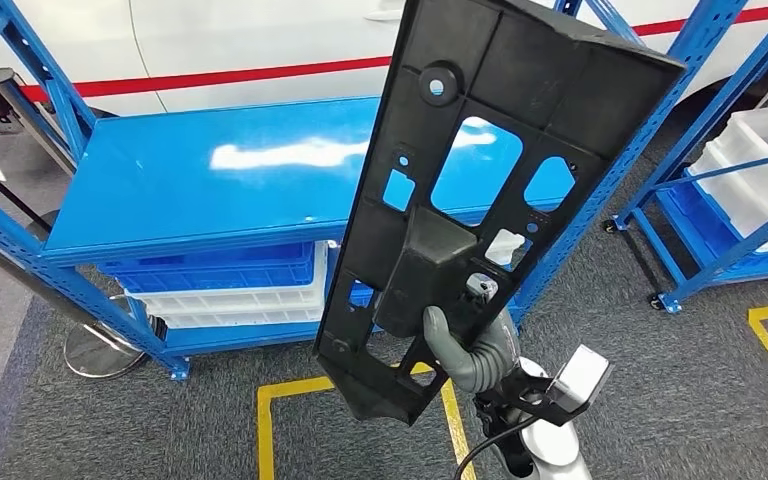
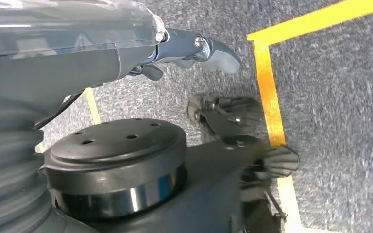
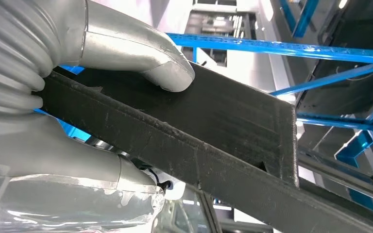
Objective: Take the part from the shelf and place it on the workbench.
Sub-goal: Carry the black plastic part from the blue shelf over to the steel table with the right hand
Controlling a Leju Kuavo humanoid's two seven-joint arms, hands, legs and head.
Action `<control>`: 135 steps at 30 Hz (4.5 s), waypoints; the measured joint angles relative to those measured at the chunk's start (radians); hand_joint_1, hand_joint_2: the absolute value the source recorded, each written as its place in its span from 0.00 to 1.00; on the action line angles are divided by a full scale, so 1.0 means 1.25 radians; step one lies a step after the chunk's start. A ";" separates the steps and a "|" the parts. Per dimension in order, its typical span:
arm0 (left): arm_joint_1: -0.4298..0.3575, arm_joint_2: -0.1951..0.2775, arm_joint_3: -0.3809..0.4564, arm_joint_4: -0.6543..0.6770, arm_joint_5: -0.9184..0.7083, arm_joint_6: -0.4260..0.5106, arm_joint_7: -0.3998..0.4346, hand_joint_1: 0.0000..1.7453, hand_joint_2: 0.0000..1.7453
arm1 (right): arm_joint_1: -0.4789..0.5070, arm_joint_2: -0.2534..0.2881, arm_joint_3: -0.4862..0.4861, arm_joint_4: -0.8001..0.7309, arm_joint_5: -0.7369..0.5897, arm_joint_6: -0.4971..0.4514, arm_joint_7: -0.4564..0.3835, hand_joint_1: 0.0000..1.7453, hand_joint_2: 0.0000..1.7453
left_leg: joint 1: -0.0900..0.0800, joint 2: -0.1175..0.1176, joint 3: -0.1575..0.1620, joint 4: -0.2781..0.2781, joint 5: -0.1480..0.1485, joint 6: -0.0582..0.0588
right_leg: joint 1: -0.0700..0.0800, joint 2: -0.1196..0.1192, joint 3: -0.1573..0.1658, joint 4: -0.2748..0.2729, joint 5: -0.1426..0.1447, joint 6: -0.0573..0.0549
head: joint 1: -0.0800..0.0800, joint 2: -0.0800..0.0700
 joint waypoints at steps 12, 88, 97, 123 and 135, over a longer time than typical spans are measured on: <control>0.000 0.013 -0.027 0.000 -0.025 0.003 -0.016 0.00 1.00 | 0.030 0.000 -0.019 -0.022 0.032 -0.038 -0.019 1.00 1.00 | -0.002 0.088 -0.088 -0.009 0.076 0.025 | -0.010 -0.057 -0.003 0.176 -0.101 0.035 | 0.006 0.000; 0.003 0.003 -0.053 0.000 -0.040 0.063 0.009 0.00 1.00 | -0.022 0.029 -0.101 0.153 -0.083 -0.038 0.021 1.00 1.00 | 0.004 0.042 -0.120 0.171 -0.030 -0.024 | 0.002 -0.034 0.031 -0.014 -0.028 -0.023 | 0.012 0.000; 0.000 0.006 -0.053 0.000 -0.039 0.067 0.011 0.00 1.00 | -0.020 0.036 -0.103 0.151 -0.083 -0.040 0.021 1.00 1.00 | 0.008 0.030 -0.035 -0.006 0.030 0.013 | -0.001 -0.016 -0.027 0.048 -0.041 0.018 | 0.015 0.000; 0.004 0.037 -0.080 0.000 -0.071 0.070 -0.004 0.00 1.00 | 0.027 0.054 -0.148 0.098 -0.060 -0.038 0.007 1.00 1.00 | 0.010 0.006 -0.056 0.017 0.032 -0.019 | 0.005 -0.007 0.052 0.008 -0.066 -0.010 | 0.016 0.000; 0.003 0.043 -0.080 0.000 -0.076 0.071 0.005 0.00 1.00 | 0.032 0.055 -0.159 0.082 -0.059 -0.040 0.006 1.00 1.00 | 0.009 0.075 -0.068 0.004 0.047 0.011 | -0.005 -0.063 0.009 0.116 -0.103 0.018 | 0.020 0.000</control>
